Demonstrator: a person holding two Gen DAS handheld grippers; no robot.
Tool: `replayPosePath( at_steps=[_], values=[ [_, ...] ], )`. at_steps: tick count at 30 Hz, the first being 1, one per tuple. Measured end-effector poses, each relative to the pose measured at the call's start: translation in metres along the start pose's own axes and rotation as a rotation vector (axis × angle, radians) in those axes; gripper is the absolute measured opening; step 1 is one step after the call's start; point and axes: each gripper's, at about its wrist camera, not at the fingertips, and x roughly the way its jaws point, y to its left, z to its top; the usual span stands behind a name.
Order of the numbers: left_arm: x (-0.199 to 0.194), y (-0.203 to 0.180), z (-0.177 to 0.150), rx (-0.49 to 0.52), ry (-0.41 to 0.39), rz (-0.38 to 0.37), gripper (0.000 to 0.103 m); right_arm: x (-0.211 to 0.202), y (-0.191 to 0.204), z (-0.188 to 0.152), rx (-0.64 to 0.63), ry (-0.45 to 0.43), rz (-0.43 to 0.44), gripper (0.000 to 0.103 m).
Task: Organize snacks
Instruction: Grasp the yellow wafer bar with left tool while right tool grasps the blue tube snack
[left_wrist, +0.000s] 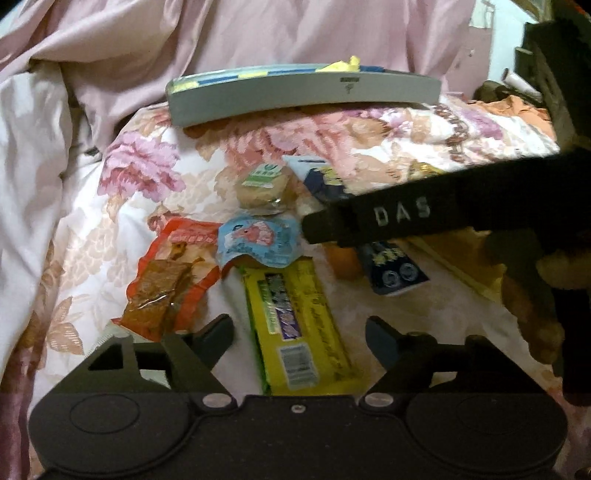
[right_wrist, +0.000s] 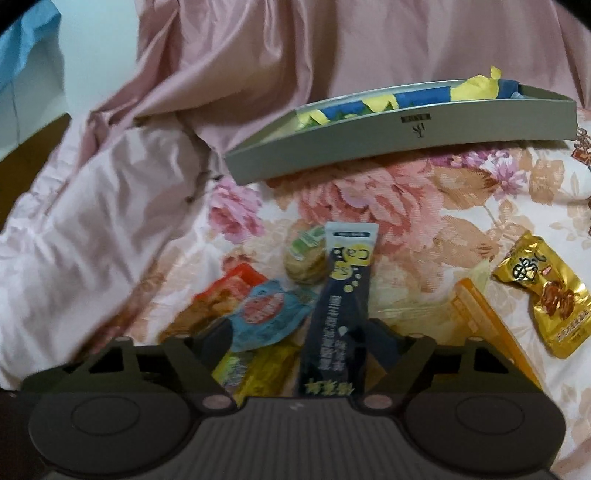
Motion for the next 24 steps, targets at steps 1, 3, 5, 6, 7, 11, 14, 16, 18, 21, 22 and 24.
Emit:
replayPosePath(
  at_steps=[1, 3, 5, 6, 7, 11, 14, 16, 18, 21, 22, 24],
  values=[
    [0.003, 0.001, 0.002, -0.006, 0.012, 0.012, 0.074, 0.003, 0.002, 0.000, -0.021, -0.001, -0.025, 0.072],
    [0.009, 0.003, 0.005, -0.015, 0.034, 0.029, 0.069, 0.007, 0.003, 0.000, -0.045, -0.002, -0.057, 0.064],
    [0.010, 0.002, 0.005, -0.021, 0.039, 0.037, 0.068, 0.010, 0.004, 0.000, -0.061, -0.003, -0.084, 0.055],
    [0.011, 0.001, 0.005, -0.019, 0.043, 0.045, 0.067, 0.012, 0.004, 0.000, -0.066, -0.004, -0.095, 0.053],
    [0.011, -0.001, 0.005, -0.012, 0.046, 0.055, 0.065, 0.013, 0.004, 0.001, -0.070, -0.006, -0.105, 0.049],
    [0.008, -0.003, 0.005, -0.001, 0.045, 0.092, 0.049, 0.016, 0.003, 0.001, -0.086, -0.010, -0.131, 0.037],
    [0.004, -0.001, 0.003, -0.007, 0.048, 0.089, 0.048, 0.016, 0.005, 0.000, -0.107, -0.006, -0.134, 0.030],
    [-0.002, -0.001, 0.001, -0.006, 0.051, 0.088, 0.048, 0.015, 0.005, -0.001, -0.113, -0.003, -0.122, 0.027],
    [-0.008, -0.001, -0.001, -0.010, 0.049, 0.087, 0.048, 0.014, 0.007, -0.002, -0.129, 0.000, -0.120, 0.025],
    [-0.016, -0.002, -0.006, -0.007, 0.047, 0.088, 0.048, 0.009, 0.010, -0.003, -0.143, -0.003, -0.111, 0.023],
    [-0.018, -0.003, -0.007, -0.002, 0.048, 0.091, 0.048, 0.006, 0.012, -0.004, -0.151, -0.009, -0.109, 0.022],
    [-0.025, -0.005, -0.011, 0.014, 0.045, 0.100, 0.047, 0.000, 0.016, -0.004, -0.177, -0.027, -0.111, 0.022]
  ],
)
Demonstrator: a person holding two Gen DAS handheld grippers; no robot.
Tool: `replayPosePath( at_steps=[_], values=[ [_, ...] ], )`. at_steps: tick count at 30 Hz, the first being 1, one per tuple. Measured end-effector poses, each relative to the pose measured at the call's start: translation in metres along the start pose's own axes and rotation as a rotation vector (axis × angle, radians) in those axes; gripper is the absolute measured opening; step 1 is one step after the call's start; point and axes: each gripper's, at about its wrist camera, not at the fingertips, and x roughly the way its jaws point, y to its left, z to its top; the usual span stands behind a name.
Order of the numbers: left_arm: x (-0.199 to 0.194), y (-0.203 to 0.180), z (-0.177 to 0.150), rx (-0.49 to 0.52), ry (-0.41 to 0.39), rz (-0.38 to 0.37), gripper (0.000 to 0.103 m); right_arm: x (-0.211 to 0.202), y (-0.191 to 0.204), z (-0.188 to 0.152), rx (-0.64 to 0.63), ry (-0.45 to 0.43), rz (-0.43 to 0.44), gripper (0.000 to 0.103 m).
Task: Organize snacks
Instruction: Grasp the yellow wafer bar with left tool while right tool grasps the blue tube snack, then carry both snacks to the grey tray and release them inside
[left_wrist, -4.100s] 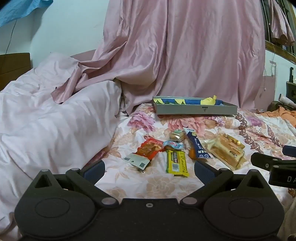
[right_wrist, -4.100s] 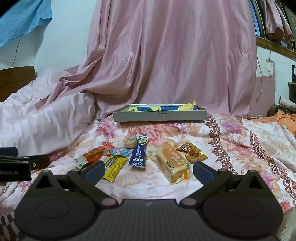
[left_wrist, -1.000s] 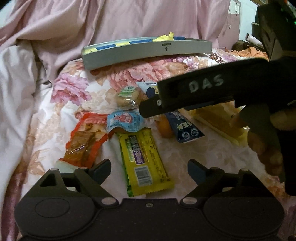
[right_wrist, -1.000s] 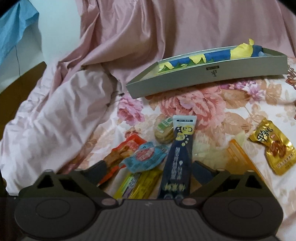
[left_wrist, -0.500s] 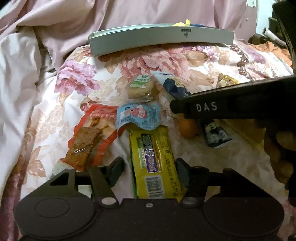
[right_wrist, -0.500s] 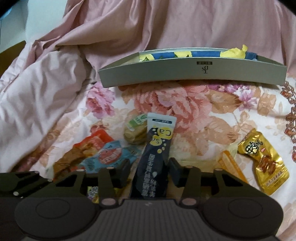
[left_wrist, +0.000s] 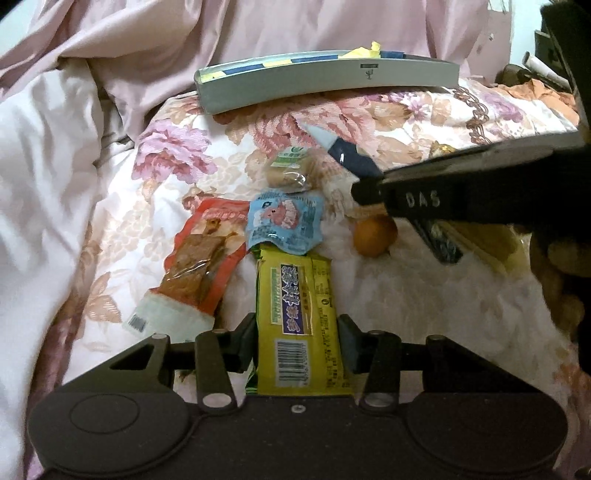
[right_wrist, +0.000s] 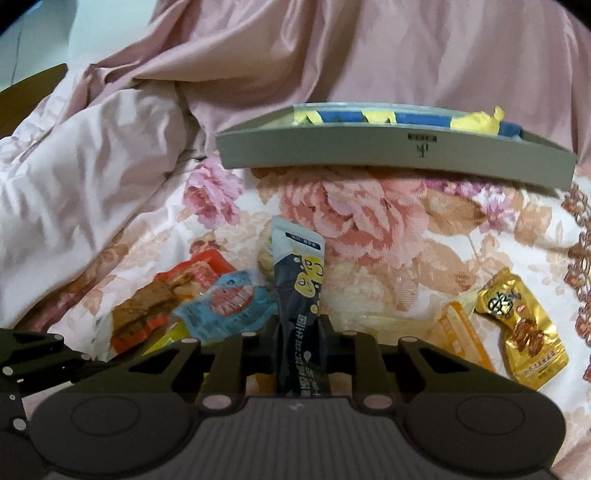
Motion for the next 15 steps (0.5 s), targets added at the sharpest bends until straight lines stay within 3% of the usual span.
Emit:
replayPosePath(
  at_steps=[10, 15],
  values=[
    [-0.041, -0.003, 0.000, 0.052, -0.086, 0.073, 0.047, -0.033, 0.009, 0.005, -0.079, -0.114, -0.021, 0.022],
    [-0.060, -0.004, 0.020, 0.053, -0.193, 0.126, 0.047, -0.049, 0.008, 0.011, -0.098, -0.178, -0.035, 0.022]
  ],
)
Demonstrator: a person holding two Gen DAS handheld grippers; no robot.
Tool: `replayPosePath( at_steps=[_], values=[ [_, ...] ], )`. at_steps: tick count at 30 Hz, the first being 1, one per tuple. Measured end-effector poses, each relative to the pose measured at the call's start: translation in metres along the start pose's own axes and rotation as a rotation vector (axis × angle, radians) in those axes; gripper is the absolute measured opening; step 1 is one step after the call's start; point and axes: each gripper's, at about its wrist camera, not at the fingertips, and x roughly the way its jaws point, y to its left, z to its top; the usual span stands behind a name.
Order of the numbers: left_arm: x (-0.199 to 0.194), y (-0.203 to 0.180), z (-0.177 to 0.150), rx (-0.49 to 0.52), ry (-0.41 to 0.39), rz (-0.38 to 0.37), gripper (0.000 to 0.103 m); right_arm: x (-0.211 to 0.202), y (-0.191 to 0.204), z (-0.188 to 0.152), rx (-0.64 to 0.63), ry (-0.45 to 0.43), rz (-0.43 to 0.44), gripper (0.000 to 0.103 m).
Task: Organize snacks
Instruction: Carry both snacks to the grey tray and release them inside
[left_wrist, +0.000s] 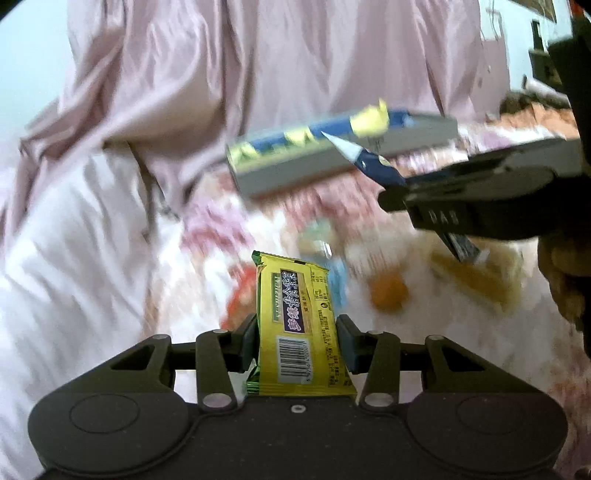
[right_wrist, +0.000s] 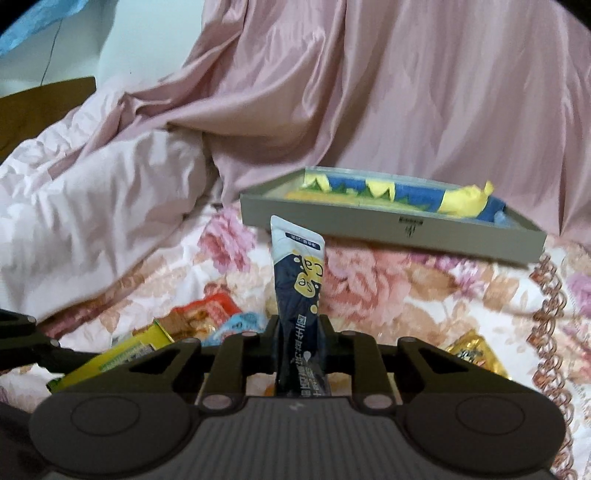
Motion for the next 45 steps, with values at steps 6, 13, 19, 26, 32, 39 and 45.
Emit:
replayPosePath(
  at_steps=[6, 13, 19, 26, 32, 39, 45],
  values=[
    [0.005, 0.008, 0.052, -0.098, -0.155, 0.018, 0.047, -0.009, -0.013, 0.034, -0.033, -0.105, -0.025, 0.022],
    [0.045, 0.004, 0.121, -0.215, -0.308, 0.037, 0.047, 0.007, -0.058, 0.075, -0.049, -0.231, -0.075, 0.022],
    [0.102, 0.001, 0.165, -0.295, -0.300, 0.033, 0.047, 0.038, -0.110, 0.093, 0.079, -0.302, -0.105, 0.022],
    [0.172, 0.009, 0.194, -0.418, -0.229, -0.004, 0.047, 0.078, -0.162, 0.086, 0.211, -0.326, -0.104, 0.022],
    [0.214, 0.009, 0.191, -0.463, -0.154, -0.007, 0.047, 0.104, -0.181, 0.081, 0.246, -0.283, -0.077, 0.023],
    [0.233, 0.005, 0.178, -0.470, -0.094, -0.001, 0.048, 0.132, -0.191, 0.073, 0.282, -0.198, -0.046, 0.023],
    [0.221, 0.007, 0.181, -0.509, -0.111, 0.013, 0.068, 0.131, -0.191, 0.070, 0.302, -0.186, -0.035, 0.030]
  ],
)
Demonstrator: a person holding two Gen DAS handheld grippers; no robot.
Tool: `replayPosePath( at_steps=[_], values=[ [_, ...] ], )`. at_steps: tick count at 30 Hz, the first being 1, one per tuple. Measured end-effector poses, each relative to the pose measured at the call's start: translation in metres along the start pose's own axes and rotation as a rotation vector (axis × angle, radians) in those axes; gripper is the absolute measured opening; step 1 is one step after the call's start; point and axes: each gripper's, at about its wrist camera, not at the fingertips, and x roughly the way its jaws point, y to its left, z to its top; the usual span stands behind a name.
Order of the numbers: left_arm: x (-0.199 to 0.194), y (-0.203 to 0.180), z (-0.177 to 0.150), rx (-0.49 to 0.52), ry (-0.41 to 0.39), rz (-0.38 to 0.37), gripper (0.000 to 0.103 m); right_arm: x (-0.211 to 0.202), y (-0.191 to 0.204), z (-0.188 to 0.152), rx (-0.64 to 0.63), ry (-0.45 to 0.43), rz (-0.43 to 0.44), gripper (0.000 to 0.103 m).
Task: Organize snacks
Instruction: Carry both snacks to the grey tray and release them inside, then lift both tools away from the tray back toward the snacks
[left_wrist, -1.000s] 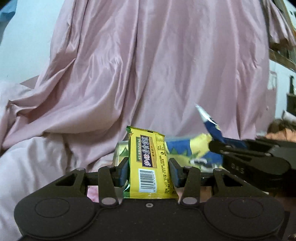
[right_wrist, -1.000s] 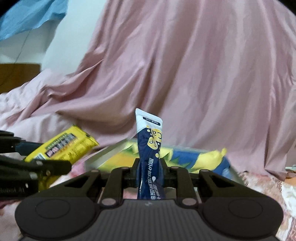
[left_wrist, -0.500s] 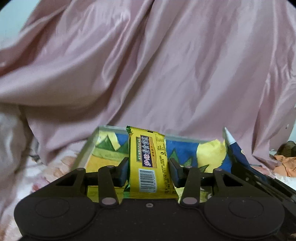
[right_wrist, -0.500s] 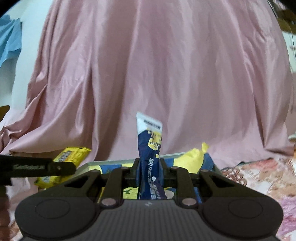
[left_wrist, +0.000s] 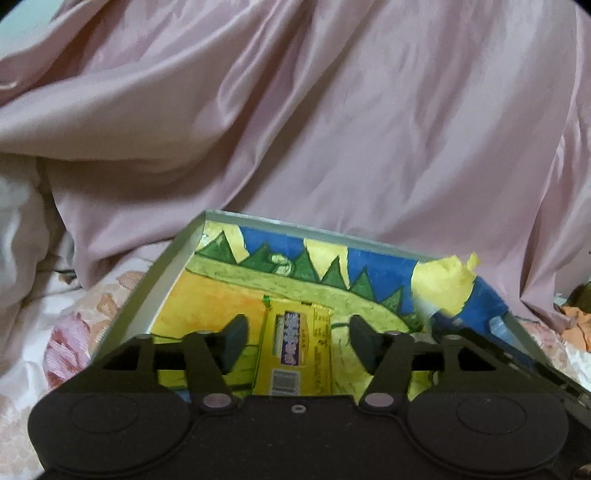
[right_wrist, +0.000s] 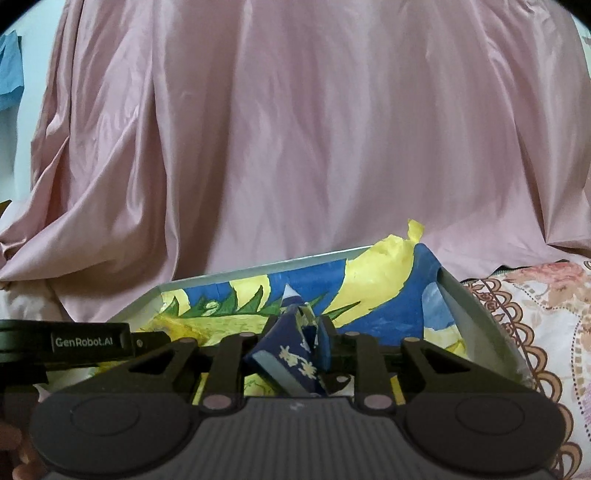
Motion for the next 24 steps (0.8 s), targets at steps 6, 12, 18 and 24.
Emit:
replayPosePath(
  at_steps=[6, 12, 18, 24],
  values=[
    [-0.034, -0.007, 0.015, -0.019, -0.055, 0.001, 0.088, -0.017, 0.004, 0.010, -0.017, -0.023, -0.022, 0.049],
    [-0.080, -0.012, 0.027, -0.028, -0.134, -0.012, 0.102, -0.058, 0.015, 0.029, -0.059, -0.111, -0.039, 0.075],
    [-0.127, -0.008, 0.031, -0.030, -0.195, -0.012, 0.102, -0.111, 0.033, 0.043, -0.128, -0.226, -0.062, 0.097],
    [-0.173, -0.003, 0.024, -0.011, -0.253, -0.018, 0.102, -0.164, 0.050, 0.047, -0.163, -0.319, -0.064, 0.103]
  ],
)
